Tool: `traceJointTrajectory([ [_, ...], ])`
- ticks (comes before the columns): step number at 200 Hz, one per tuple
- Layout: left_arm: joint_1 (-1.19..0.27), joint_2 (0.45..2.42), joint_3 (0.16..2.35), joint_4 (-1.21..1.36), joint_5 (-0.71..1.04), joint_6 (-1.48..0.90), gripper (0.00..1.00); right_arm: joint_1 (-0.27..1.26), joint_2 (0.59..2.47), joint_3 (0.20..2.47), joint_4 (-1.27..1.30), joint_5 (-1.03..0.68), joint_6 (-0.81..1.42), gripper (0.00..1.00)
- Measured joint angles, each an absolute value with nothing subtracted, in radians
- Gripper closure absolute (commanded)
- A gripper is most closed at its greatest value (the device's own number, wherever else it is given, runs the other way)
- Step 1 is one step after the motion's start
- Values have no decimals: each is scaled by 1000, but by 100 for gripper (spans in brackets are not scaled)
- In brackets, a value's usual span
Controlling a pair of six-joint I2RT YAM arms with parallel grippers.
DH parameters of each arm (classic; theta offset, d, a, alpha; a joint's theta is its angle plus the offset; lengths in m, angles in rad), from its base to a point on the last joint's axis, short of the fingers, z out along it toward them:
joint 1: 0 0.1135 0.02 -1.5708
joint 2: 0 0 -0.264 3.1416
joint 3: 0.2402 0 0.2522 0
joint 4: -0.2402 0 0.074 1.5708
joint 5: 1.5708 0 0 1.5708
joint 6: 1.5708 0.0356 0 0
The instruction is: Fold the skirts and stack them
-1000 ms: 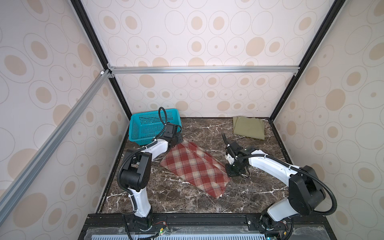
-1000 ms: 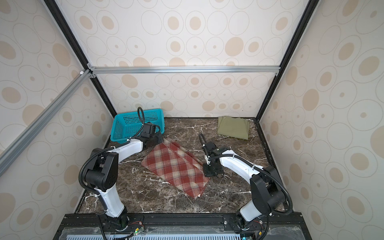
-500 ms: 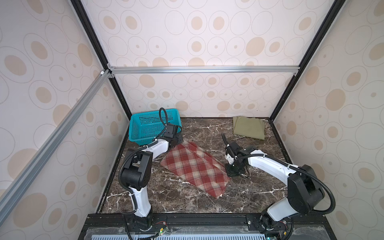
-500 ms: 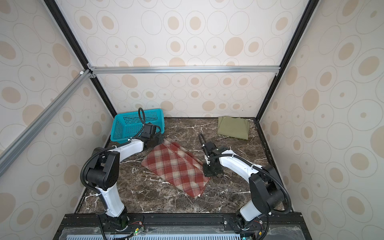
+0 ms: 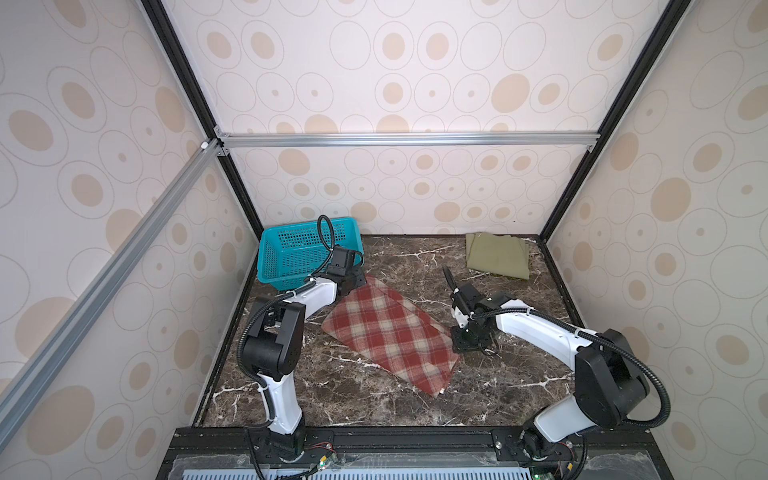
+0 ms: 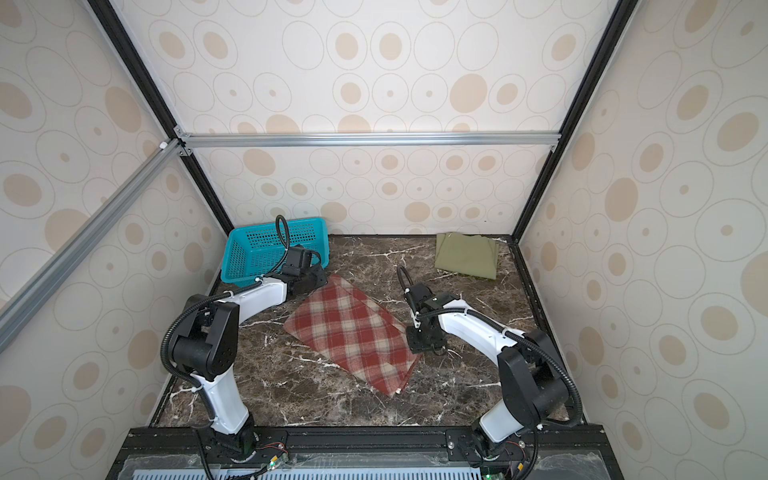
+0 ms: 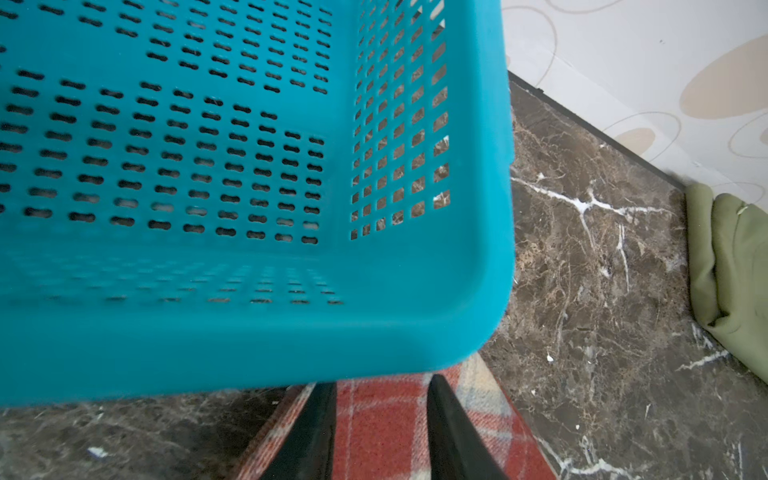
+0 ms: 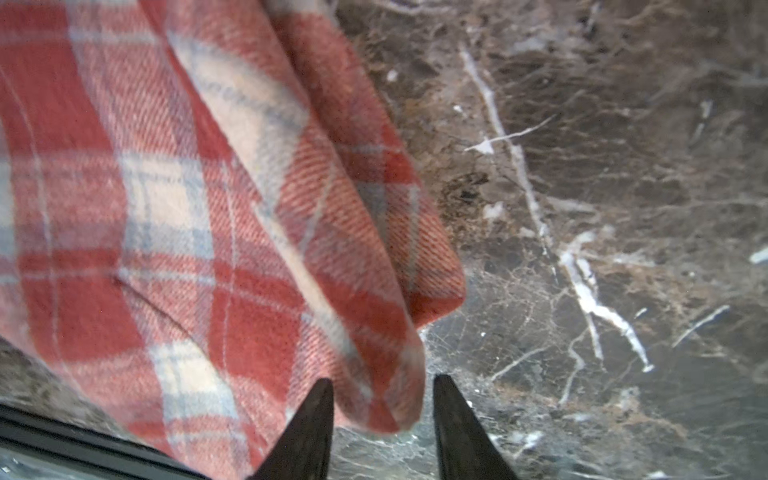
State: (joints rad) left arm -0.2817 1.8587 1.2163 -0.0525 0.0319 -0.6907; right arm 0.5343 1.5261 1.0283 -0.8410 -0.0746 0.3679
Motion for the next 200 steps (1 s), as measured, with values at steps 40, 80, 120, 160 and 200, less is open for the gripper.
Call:
traceJointTrajectory([
  [40,-288,1811,1174,-22,44,-691,70,533,1413,1031,-854,-60,370,66],
  [80,-331,1798,1136,27,67,-696,76,534,1357,1028,-793,-147,392,100],
  [120,-373,1854,1129,72,93,-712,77,537,1388,982,-728,-217,407,100],
  [160,-380,1940,1140,81,100,-717,78,532,1447,933,-684,-232,424,100],
  [200,-380,1966,1187,83,84,-710,78,525,1499,926,-677,-188,429,100],
])
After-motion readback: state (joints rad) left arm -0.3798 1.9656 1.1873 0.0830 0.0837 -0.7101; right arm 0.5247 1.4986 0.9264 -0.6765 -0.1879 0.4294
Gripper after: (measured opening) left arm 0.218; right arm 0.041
